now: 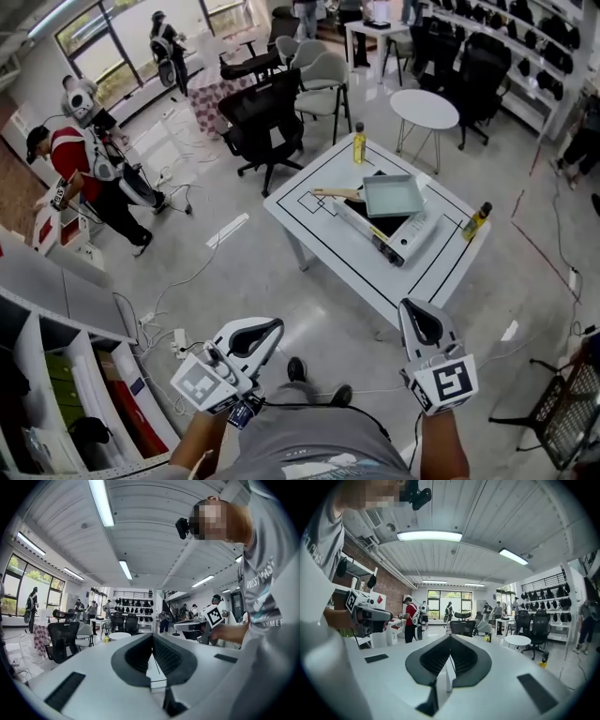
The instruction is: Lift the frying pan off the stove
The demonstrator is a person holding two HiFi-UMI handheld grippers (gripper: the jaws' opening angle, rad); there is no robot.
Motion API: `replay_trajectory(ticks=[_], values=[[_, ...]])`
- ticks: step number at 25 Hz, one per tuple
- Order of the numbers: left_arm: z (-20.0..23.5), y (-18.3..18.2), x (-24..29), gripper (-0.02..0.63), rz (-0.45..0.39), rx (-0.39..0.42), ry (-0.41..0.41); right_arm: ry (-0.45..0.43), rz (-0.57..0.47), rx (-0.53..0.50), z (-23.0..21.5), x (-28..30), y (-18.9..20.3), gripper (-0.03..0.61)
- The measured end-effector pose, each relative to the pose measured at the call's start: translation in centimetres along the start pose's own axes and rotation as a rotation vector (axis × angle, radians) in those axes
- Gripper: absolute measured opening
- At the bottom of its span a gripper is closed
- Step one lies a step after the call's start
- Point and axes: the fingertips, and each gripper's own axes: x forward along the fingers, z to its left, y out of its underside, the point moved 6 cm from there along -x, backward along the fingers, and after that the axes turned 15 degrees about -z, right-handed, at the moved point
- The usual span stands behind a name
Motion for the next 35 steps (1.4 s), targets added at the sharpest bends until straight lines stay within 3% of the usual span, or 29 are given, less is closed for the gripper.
replay_trajectory(ticks=[18, 35], values=[[9.4, 1.8, 8.7, -0.003, -0.07, -0.091, 0.279, 0.256, 0.033, -0.08, -1.8, 3.8, -1.0, 0.012], [20.0, 3.6, 11.9, -0.003, -0.086, -0.173, 0.434, 0.418, 0.098, -0.147, -0.9, 11.3, -1.1, 0.012]])
